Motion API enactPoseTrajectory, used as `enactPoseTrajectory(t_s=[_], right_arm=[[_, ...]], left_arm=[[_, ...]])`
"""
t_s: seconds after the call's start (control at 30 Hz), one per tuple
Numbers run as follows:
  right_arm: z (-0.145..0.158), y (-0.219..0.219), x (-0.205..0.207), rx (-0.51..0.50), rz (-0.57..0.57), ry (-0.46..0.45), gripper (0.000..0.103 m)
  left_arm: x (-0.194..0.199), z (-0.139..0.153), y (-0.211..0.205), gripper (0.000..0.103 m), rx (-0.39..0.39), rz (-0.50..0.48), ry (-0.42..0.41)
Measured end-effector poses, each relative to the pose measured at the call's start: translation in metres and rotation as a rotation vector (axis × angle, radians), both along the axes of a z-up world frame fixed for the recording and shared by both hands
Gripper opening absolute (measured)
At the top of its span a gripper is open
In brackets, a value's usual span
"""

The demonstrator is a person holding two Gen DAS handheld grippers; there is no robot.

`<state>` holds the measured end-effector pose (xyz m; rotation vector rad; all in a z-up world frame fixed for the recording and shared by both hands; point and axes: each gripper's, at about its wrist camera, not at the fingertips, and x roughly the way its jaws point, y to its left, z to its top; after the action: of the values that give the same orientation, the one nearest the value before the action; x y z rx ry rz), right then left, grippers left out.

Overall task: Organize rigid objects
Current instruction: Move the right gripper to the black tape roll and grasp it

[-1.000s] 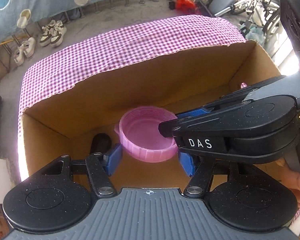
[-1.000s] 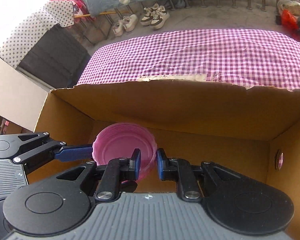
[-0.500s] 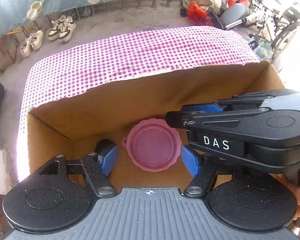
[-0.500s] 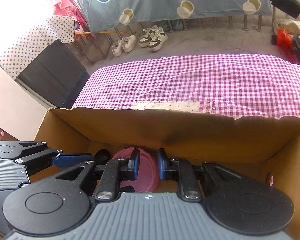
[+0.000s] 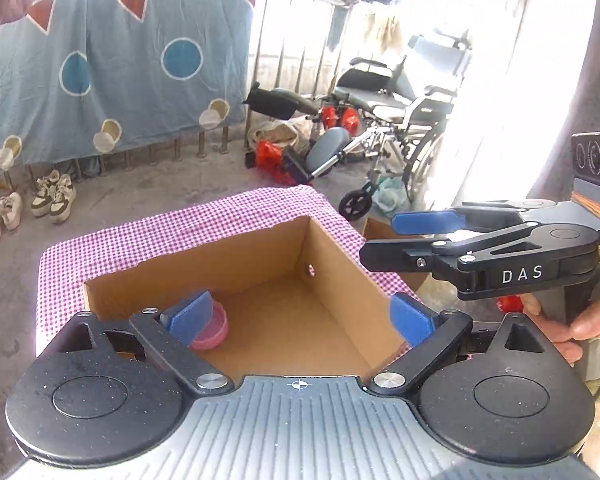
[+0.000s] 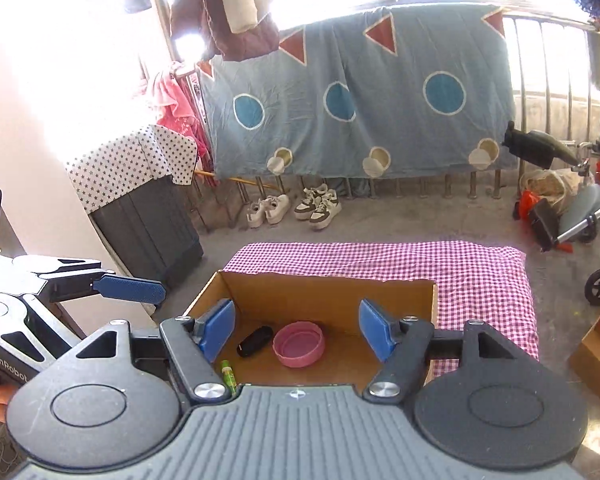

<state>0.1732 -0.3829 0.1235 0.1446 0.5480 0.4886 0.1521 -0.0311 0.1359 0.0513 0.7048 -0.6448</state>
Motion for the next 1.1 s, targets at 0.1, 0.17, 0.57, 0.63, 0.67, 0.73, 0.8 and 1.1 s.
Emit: enactPoseTrajectory(t_s=[0.1, 0.17, 0.57, 0.63, 0.67, 0.73, 0.8, 1.1], right_arm=[[0.006, -0.001, -0.057, -0.01, 0.012, -0.077, 0.101], [0.005, 0.004, -0.093, -0.033, 0.028, -0.146, 0.103], [-0.114, 0.055, -0.147, 0.038, 0.009, 0.037, 0.094], [-0.129, 0.059, -0.14, 0.081, 0.017, 0.11, 0.085], [-0.134, 0.062, -0.137, 0.098, 0.016, 0.141, 0.079], [-0.142, 0.069, -0.133, 0.112, 0.022, 0.179, 0.073], [-0.147, 0.078, -0.125, 0.11, 0.03, 0.206, 0.067], [-0.171, 0.13, -0.101, 0.049, 0.111, 0.312, 0.047]], left_arm=[[-0.034, -0.001, 0.006, 0.098, -0.001, -0.043, -0.002], [-0.052, -0.013, 0.008, 0.101, 0.008, -0.077, 0.011], [-0.129, -0.139, -0.003, 0.101, 0.279, 0.053, -0.043], [-0.125, -0.151, -0.002, 0.101, 0.287, 0.085, -0.023], [-0.123, -0.157, 0.0, 0.101, 0.285, 0.1, -0.012], [-0.12, -0.164, 0.005, 0.101, 0.278, 0.129, 0.012], [-0.118, -0.169, 0.014, 0.1, 0.272, 0.151, 0.017], [-0.11, -0.202, 0.035, 0.071, 0.326, 0.218, 0.111]])
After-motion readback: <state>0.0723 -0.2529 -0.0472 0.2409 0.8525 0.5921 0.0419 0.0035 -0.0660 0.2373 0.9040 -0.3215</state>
